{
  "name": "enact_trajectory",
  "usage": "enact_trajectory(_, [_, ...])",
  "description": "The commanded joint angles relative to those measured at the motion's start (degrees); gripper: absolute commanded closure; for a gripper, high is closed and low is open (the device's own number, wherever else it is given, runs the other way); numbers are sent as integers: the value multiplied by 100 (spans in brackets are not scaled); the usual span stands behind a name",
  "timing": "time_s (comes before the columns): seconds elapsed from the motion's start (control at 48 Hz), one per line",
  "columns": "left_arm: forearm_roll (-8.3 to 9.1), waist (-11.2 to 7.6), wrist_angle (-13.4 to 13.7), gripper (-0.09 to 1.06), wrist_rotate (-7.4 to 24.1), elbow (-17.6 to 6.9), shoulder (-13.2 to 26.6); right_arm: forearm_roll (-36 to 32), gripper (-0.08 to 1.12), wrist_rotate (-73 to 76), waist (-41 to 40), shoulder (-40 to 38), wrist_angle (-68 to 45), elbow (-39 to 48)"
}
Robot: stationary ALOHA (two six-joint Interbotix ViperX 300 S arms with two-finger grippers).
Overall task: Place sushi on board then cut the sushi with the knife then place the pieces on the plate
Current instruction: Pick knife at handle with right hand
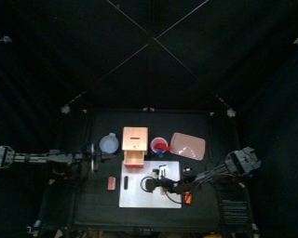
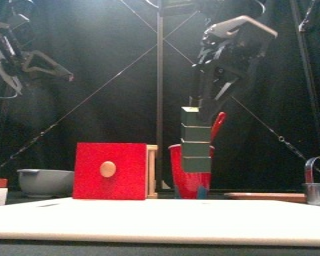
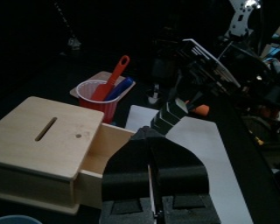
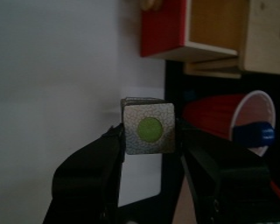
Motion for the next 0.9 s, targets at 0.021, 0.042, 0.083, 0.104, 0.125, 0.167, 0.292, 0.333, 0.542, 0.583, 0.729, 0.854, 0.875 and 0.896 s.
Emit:
enact_trajectory(0.021, [-44, 105, -53, 86, 0, -176, 26, -492, 42, 396, 158, -44, 149, -105])
enact_trajectory(0.042, [-53, 123, -53, 86, 0, -167, 26, -536, 42, 448, 185, -26, 132, -105])
enact_trajectory(0.083, [-53, 132, -53, 86, 0, -167, 35, -598, 41, 554, 246, 0, 114, -114])
enact_trajectory(0.104, [-62, 141, -62, 86, 0, -158, 35, -606, 40, 606, 264, 26, 105, -114])
enact_trajectory(0.125, [-53, 149, -62, 86, 0, -158, 44, -615, 39, 659, 290, 35, 88, -114])
enact_trajectory(0.167, [-53, 158, -53, 86, 0, -158, 53, -615, 37, 747, 334, 79, 70, -141])
enact_trajectory(0.292, [-53, 167, -53, 86, 0, -149, 79, -615, 27, 835, 510, 308, 26, -246])
enact_trajectory(0.333, [-53, 167, -53, 86, 9, -149, 88, -598, 24, 835, 545, 369, 26, -299])
enact_trajectory(0.542, [-53, 185, -62, 86, 0, -158, 88, -299, 13, 765, 545, 668, -70, -598])
enact_trajectory(0.583, [-53, 185, -53, 86, 0, -158, 88, -264, 12, 782, 554, 729, -105, -624])
enact_trajectory(0.729, [-105, 185, -53, 86, 0, -123, 79, -255, 11, 835, 642, 844, -97, -729])
enact_trajectory(0.854, [-149, 220, -53, 86, 0, -114, 79, -343, 11, 853, 668, 809, 114, -853])
enact_trajectory(0.875, [-149, 220, -53, 86, 0, -114, 79, -360, 11, 853, 668, 800, 167, -870])
enact_trajectory(0.896, [-149, 220, -53, 86, 0, -114, 88, -378, 11, 853, 668, 791, 220, -879])
